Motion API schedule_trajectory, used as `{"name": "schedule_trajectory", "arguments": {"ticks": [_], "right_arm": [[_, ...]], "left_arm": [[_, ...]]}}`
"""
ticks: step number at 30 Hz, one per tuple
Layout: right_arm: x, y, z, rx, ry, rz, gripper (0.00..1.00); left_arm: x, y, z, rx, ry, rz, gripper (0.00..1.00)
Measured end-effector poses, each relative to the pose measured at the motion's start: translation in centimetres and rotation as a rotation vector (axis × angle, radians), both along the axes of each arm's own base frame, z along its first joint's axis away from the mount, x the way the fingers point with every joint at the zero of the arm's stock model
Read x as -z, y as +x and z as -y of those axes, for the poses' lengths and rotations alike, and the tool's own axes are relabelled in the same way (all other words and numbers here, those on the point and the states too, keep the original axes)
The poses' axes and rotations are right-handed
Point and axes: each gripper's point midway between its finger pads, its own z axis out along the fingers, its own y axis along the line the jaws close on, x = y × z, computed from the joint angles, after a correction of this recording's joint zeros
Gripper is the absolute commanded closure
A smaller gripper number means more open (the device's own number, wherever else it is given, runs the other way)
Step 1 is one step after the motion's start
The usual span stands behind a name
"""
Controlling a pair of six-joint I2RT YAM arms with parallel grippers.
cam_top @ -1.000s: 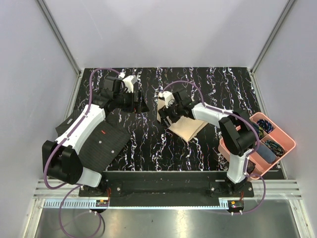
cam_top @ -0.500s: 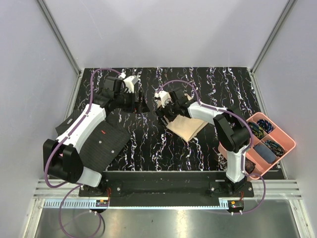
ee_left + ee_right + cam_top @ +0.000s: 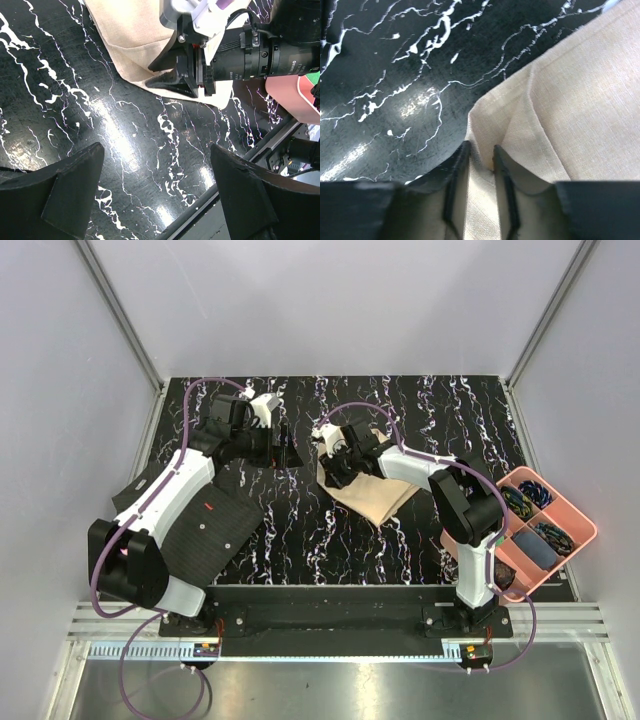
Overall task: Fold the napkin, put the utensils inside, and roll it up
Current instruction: Fold the napkin
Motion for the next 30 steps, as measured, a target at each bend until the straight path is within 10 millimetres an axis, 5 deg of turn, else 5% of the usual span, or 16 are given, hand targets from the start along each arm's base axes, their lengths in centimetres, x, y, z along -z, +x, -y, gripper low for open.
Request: {"name": "schedule_trajectory", "arguments": {"ticks": [3, 8, 30], "right_arm": [[0.1, 0.2, 0.2, 0.009, -0.011, 0.007, 0.89], [0.2, 0.6, 0.6, 0.032, -0.033, 0.023, 0.96], [0.2, 2.8, 3.3, 0.212, -0.14, 0.092, 1.0]], "left_arm": [[0.0, 0.0, 0.0, -0.001, -0.001, -0.001, 0.1], [0.0, 0.0, 0.0, -0.002, -0.002, -0.002, 0.1], [-0.1, -0.1, 0.1, 0.002, -0.008, -0.005, 0.1]]}}
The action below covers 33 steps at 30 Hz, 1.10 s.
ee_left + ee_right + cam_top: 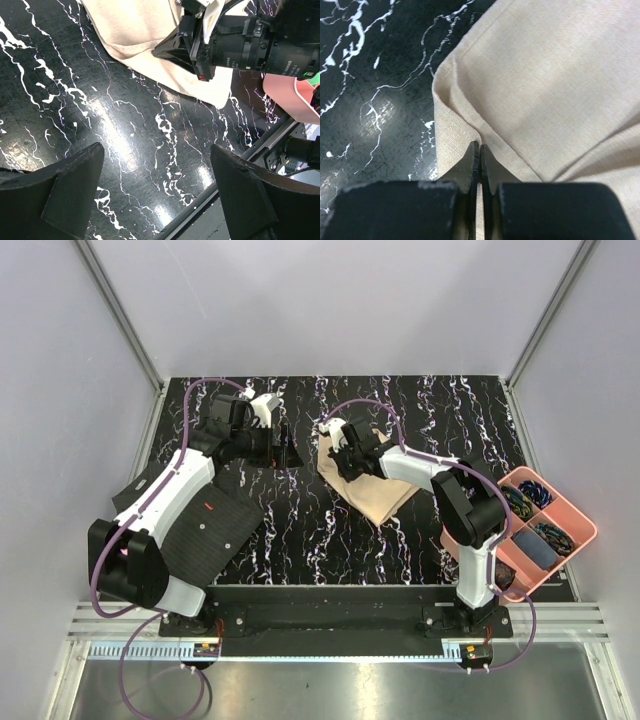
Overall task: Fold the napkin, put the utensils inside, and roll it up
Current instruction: Fold the napkin
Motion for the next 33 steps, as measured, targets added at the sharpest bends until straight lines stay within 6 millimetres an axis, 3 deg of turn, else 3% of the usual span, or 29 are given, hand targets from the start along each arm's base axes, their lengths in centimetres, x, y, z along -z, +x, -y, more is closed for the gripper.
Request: {"name": "schedule_trajectory", "arguments": {"ticks": [13, 17, 21, 25, 28, 33], "right_arm": [[-0.4, 1.0, 1.4, 0.1, -0.039, 0.034, 0.95], [-0.4, 1.0, 1.5, 0.11, -0.042, 0.036, 0.81], [-0.4, 1.1, 1.6, 0.123, -0.039, 0.034, 0.55], [-0.5, 1.0, 1.9, 0.145, -0.028, 0.027, 0.36], [-1.1, 0.8, 3.1, 0.187, -0.011, 0.019, 0.25], [-3.9, 1.8, 6.8, 0.32, 0.043, 0.041, 0.19]], "left_arm": [[0.0, 0.0, 0.0, 0.003, -0.003, -0.001, 0.1], [0.0, -0.1, 0.1, 0.005, -0.004, -0.001, 0.1], [0.0, -0.1, 0.1, 0.005, -0.004, -0.001, 0.1], [0.0, -0.1, 0.1, 0.005, -0.005, -0.003, 0.1], [0.0, -0.1, 0.1, 0.005, -0.005, -0.003, 0.1], [0.4, 0.0, 0.1, 0.004, -0.001, -0.015, 0.1]]}}
